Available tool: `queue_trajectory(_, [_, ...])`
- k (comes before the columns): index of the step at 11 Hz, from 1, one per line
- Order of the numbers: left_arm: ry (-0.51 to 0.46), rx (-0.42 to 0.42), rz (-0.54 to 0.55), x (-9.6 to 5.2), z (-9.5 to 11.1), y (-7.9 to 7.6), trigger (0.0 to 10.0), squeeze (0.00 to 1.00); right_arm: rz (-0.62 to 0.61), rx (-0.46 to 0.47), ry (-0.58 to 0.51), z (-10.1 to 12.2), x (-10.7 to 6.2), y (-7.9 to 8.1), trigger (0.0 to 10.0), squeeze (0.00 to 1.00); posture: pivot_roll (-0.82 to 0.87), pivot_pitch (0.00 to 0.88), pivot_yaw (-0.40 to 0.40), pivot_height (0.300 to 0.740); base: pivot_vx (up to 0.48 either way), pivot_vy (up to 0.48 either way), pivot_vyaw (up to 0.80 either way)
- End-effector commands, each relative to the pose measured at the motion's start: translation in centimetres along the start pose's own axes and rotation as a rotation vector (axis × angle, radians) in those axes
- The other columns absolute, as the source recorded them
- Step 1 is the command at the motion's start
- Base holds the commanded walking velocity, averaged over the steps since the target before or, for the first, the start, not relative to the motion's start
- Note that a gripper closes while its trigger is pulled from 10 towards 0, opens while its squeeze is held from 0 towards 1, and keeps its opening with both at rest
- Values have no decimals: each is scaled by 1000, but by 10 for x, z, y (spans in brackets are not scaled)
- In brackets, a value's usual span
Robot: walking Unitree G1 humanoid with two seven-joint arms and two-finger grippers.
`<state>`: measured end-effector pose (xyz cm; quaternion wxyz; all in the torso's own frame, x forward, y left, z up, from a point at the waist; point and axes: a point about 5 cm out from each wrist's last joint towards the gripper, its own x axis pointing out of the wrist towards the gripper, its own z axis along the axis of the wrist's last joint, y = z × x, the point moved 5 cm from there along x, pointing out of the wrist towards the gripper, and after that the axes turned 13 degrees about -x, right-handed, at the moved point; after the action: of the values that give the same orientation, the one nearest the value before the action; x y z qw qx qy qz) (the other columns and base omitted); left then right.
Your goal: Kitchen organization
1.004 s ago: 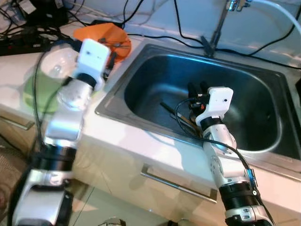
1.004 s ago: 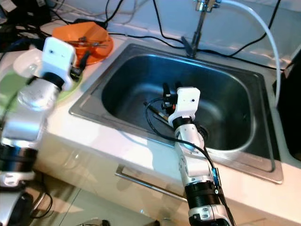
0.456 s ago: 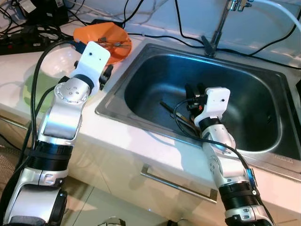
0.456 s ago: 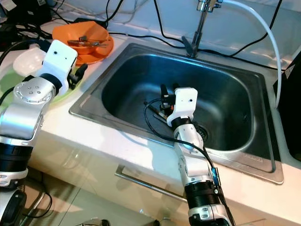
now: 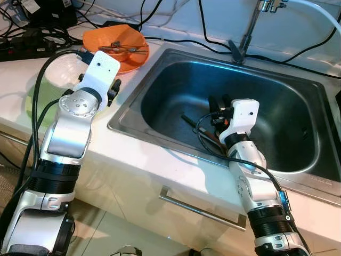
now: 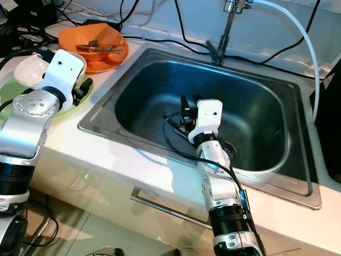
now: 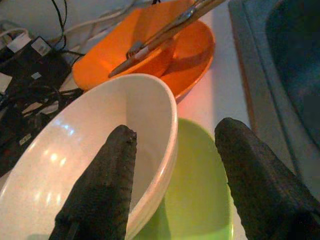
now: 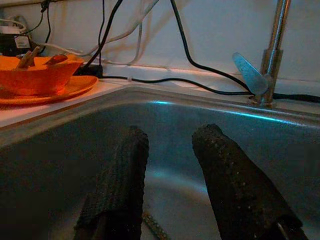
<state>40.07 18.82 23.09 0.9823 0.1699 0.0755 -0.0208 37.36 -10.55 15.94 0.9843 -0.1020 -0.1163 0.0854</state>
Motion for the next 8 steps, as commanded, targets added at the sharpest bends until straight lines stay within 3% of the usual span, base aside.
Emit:
queue_trajectory(1, [16, 50, 28, 1, -4, 3, 10000, 0, 9, 6, 10, -1, 2, 2, 10000, 0, 40, 87, -43, 740, 0, 0, 0])
queue_trajectory(5, [75, 147, 59, 12, -17, 8, 10000, 0, 9, 6, 14, -2, 2, 1, 10000, 0, 35, 88, -41, 740, 0, 0, 0])
queue_trajectory(6, [76, 175, 66, 14, -16, 9, 9490, 0, 8, 5, 16, -3, 2, 1, 10000, 0, 33, 87, -40, 740, 0, 0, 0])
queue_trajectory(7, [77, 189, 68, 15, -16, 10, 510, 0, 7, 5, 16, -3, 2, 1, 10000, 0, 32, 85, -39, 740, 0, 0, 0])
queue_trajectory(8, [81, 209, 65, 15, -18, 8, 0, 0, 6, 7, 18, -3, 2, 0, 10000, 0, 32, 86, -39, 740, 0, 0, 0])
